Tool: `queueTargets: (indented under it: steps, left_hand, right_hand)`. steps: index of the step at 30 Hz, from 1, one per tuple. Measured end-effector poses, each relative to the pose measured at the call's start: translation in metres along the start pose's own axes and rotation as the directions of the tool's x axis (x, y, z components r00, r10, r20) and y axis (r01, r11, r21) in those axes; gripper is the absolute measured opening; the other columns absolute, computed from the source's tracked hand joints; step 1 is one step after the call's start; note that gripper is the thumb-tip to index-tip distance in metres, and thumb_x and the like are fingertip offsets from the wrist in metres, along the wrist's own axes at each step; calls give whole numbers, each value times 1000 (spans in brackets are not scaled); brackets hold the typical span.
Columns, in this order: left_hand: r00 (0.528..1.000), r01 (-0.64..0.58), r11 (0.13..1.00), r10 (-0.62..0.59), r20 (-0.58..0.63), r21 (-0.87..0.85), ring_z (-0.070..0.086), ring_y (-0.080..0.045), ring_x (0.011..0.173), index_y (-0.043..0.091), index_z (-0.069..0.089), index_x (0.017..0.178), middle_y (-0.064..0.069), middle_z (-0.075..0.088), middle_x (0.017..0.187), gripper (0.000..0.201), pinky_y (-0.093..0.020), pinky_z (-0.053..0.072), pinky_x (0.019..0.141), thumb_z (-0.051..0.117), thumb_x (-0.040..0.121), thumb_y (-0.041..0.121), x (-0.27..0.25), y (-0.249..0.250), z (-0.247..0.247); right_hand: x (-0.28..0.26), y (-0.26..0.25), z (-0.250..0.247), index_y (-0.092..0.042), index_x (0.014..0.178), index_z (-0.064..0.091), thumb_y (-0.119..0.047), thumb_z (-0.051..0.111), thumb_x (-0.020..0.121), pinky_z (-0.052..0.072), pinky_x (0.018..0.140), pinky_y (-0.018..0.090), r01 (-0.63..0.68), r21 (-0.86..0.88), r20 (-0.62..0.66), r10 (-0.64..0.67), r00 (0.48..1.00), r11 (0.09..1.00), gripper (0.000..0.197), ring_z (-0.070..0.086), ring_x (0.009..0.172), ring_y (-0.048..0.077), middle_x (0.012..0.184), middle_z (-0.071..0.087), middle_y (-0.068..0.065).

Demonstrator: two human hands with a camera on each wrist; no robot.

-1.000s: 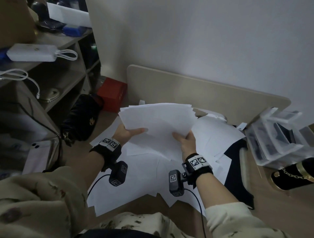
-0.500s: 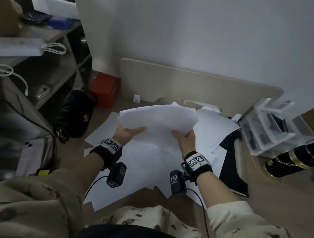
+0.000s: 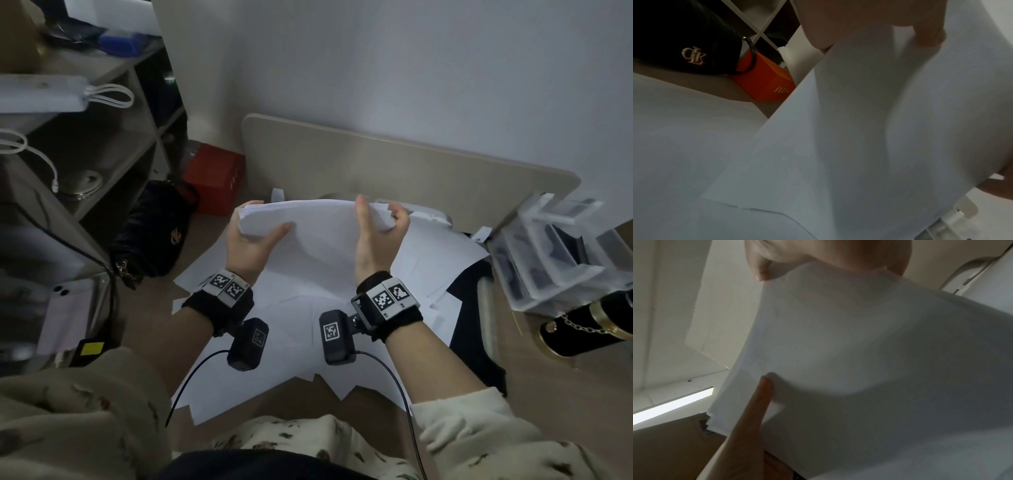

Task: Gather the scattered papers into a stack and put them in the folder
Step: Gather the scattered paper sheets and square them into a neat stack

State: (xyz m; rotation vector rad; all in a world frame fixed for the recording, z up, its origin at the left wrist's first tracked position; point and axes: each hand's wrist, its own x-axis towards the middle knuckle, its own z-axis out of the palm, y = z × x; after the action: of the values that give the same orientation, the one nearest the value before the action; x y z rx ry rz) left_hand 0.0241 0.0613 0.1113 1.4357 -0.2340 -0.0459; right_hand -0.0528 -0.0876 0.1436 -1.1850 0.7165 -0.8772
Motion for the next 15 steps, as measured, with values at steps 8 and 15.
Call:
queueTargets:
  steps: [8, 15]
  left_hand:
    - [998, -6, 998, 2, -65, -57, 60, -12, 82, 34, 56, 97, 0, 60, 99, 35, -25, 53, 70, 62, 69, 52, -1, 9, 5]
    - [980, 86, 990, -104, -167, -111, 55, -6, 70, 26, 58, 82, 6, 58, 83, 10, -22, 50, 62, 62, 90, 30, 5, 16, 16]
  right_hand:
    - [6, -1, 3, -14, 121, 44, -35, 64, 87, 37, 102, 28, -51, 28, -46, 52, 998, 998, 45, 44, 122, 14, 134, 45, 4]
    - [8, 2, 0, -11, 121, 48, -24, 53, 95, 38, 70, 5, -53, 30, -37, 54, 998, 998, 30, 49, 91, -5, 102, 51, -11]
